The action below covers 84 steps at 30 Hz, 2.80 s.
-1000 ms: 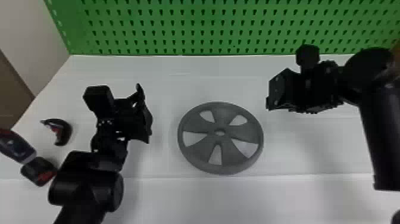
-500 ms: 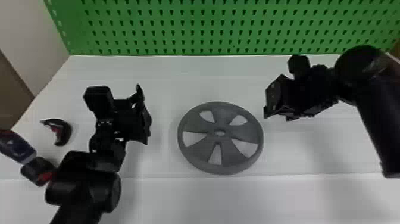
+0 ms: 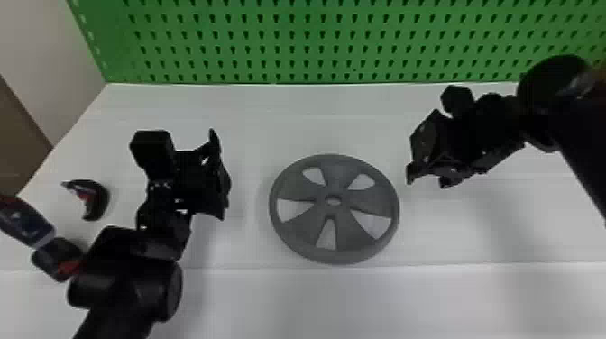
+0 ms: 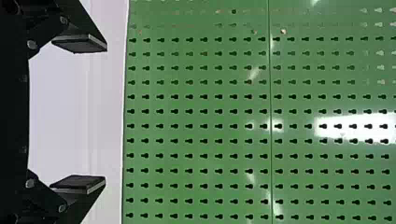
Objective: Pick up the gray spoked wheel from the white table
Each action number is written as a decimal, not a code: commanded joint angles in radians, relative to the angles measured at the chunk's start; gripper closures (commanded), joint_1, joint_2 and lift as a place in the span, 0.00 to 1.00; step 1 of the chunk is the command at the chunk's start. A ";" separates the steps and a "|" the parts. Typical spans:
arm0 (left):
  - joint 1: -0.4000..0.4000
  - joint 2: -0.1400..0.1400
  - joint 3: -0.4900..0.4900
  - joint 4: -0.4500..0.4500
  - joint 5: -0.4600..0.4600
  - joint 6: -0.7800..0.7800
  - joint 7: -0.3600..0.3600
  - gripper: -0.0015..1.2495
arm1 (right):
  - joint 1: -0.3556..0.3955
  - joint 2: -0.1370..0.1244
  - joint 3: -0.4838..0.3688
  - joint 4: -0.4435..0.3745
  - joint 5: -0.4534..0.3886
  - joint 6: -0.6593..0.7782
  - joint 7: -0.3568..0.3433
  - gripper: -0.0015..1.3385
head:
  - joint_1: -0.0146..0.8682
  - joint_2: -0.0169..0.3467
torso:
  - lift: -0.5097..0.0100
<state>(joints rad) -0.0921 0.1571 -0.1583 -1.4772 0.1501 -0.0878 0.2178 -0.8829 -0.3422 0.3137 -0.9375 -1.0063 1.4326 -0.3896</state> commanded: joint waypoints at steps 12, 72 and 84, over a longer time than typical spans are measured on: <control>-0.003 0.004 -0.001 0.000 0.005 0.002 0.000 0.21 | -0.097 -0.041 0.197 0.120 -0.110 -0.003 0.000 0.36 | 0.93 0.17 | 0.79; -0.008 0.006 0.005 0.000 0.011 0.002 0.000 0.21 | -0.191 -0.012 0.568 0.129 -0.410 -0.054 0.000 0.36 | 0.93 0.17 | 0.79; -0.006 0.006 0.010 0.000 0.016 0.002 0.000 0.21 | -0.203 -0.012 0.650 0.059 -0.405 -0.063 0.002 0.36 | 0.93 0.17 | 0.79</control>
<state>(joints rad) -0.0986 0.1626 -0.1492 -1.4772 0.1651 -0.0858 0.2180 -1.0803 -0.3545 0.9397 -0.8633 -1.4129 1.3706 -0.3895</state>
